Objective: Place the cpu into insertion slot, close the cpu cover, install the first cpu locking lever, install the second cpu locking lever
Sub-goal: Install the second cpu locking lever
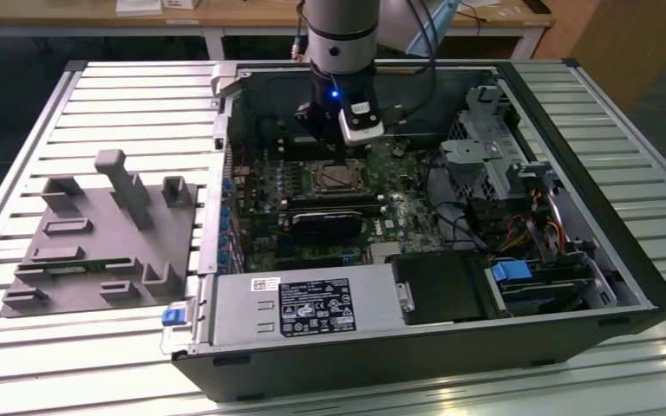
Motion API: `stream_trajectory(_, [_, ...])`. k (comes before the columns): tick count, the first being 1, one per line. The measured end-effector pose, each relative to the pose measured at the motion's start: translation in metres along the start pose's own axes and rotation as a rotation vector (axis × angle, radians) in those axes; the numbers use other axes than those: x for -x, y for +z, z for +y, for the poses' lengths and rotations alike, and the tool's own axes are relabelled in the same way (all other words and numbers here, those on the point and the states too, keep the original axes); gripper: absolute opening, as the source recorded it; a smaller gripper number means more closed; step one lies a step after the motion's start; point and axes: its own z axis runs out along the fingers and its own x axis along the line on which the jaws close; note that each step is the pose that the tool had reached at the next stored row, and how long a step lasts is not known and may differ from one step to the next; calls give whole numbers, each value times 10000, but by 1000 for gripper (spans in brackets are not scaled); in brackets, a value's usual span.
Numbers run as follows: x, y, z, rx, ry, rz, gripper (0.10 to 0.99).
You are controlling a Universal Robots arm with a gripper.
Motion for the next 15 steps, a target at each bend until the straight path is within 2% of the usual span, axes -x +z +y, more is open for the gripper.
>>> stream_trajectory(15, [93, -17, -242, 2, 1, 0, 106])
